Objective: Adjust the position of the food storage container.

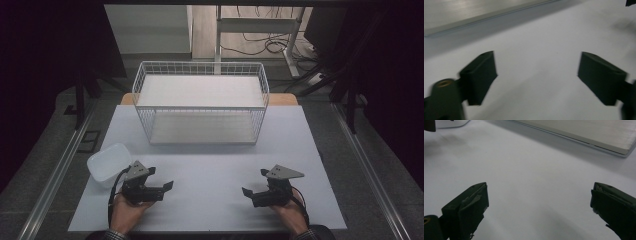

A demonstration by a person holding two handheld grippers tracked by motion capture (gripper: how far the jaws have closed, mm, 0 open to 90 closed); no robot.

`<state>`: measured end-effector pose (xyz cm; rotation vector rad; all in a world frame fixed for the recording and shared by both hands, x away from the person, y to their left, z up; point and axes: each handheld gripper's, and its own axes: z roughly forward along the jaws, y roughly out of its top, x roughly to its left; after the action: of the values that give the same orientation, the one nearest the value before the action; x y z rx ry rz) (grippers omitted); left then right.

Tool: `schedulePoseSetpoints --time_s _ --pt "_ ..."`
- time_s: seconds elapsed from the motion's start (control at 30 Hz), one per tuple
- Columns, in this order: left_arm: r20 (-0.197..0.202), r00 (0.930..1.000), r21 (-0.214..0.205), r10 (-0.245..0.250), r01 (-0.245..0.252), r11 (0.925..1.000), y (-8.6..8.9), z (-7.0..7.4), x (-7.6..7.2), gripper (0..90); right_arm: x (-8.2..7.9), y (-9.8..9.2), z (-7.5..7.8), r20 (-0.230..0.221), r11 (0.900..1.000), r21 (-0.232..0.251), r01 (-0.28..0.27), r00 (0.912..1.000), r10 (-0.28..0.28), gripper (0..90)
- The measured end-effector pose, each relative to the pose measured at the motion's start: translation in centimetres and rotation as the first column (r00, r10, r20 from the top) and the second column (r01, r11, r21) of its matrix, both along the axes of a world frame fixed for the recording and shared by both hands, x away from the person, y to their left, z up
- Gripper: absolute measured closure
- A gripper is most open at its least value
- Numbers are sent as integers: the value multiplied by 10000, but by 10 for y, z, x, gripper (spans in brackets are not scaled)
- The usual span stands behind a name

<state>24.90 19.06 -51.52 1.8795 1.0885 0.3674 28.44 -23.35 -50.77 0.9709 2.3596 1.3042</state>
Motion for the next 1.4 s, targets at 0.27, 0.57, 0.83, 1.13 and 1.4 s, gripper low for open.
schedulePoseSetpoints --time_s 0.27,0.57,0.83,1.13,1.4 --pt "754 9967 98 301 -309 9995 14 17 -4 509 -2 3 0 120 9996 -127 -233 9997 235 15" --pt "678 9899 -71 1249 -1247 9922 39 31 3 824 -1 3 -1 233 9997 -197 -174 9996 179 16" --pt "675 9835 -13 1680 -1683 9857 68 45 21 898 0 5 -2 275 9995 -271 -163 9995 171 16" --pt "-40 9585 -727 2851 -2847 9559 107 41 50 900 1 7 -4 191 9988 -401 -275 9994 283 19" --pt "-271 9404 -963 3389 -3399 9355 140 38 71 900 0 9 -5 144 9981 -483 -374 9992 381 20"
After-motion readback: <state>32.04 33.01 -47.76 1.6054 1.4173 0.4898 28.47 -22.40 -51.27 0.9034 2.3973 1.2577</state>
